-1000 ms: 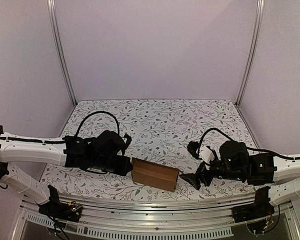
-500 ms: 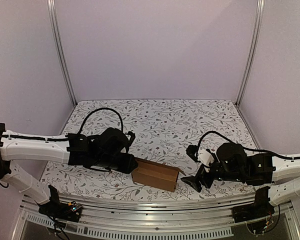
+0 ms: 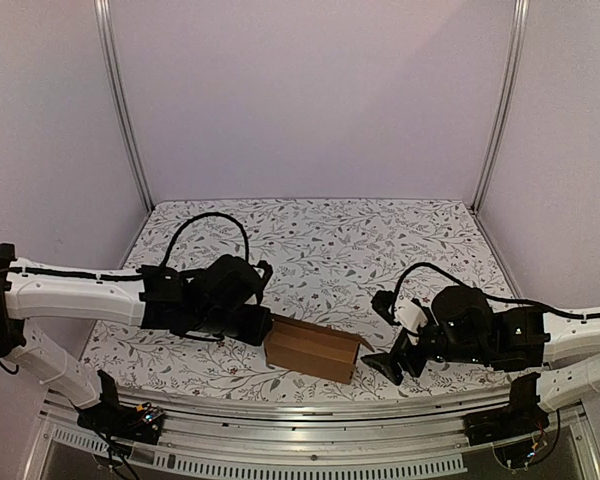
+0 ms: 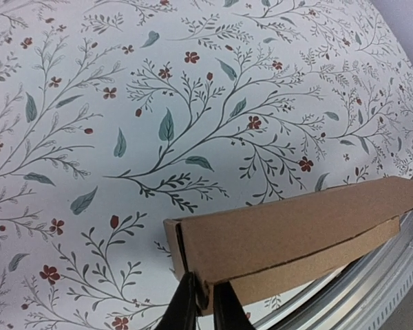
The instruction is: Fold the paper box
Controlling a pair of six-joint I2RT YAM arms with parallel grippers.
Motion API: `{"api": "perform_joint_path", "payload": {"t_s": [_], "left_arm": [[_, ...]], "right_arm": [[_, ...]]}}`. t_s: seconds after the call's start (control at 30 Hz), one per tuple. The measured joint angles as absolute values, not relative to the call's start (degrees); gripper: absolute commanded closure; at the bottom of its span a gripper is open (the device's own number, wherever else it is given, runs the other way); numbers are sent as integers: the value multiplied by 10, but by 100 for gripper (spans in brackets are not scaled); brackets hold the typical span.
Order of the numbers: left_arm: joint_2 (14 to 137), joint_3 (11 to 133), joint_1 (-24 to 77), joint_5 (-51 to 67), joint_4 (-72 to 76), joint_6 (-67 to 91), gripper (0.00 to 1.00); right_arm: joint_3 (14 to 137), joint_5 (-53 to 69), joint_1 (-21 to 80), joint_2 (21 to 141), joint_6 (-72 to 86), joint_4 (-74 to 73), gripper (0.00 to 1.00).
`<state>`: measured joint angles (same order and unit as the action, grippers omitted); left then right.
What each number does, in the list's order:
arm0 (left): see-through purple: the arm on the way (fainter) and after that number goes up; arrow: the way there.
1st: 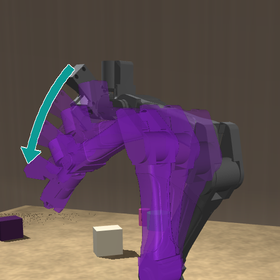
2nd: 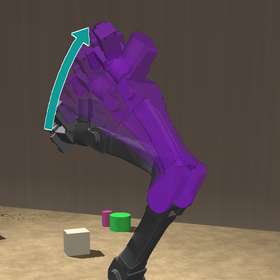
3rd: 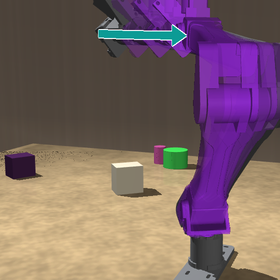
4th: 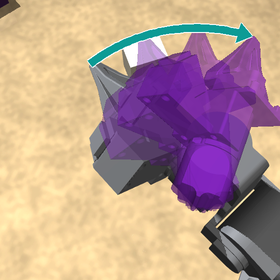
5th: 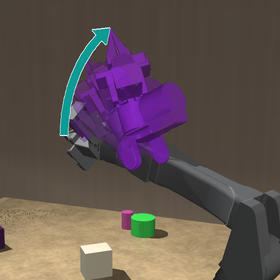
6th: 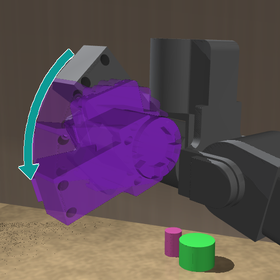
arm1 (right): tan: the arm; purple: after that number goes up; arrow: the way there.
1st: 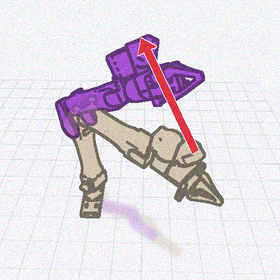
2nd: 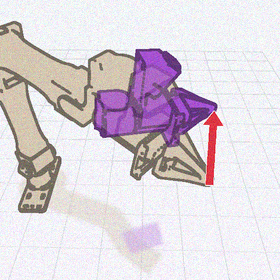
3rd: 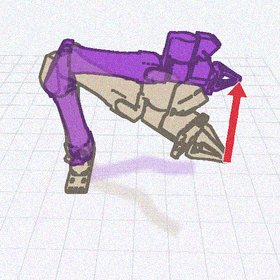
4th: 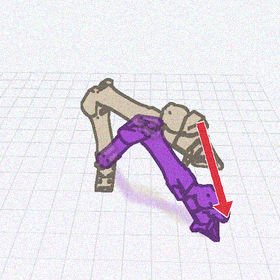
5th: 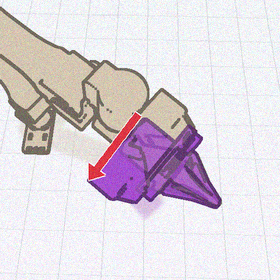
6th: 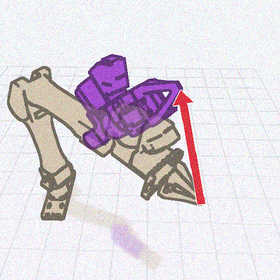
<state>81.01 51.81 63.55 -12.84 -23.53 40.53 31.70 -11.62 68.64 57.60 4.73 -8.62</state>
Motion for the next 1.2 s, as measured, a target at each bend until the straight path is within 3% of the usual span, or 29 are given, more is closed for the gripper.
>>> {"api": "perform_joint_path", "payload": {"t_s": [0.63,0.87,1.2], "left_arm": [[838,518,648,-162,-222,408,99],[844,523,650,-164,-219,412,100],[845,524,653,-168,-221,416,100]], "right_arm": [[324,-96,686,576,68,-87,1],[331,-82,687,574,76,-102,26],[346,-82,695,599,66,-121,52]]}}
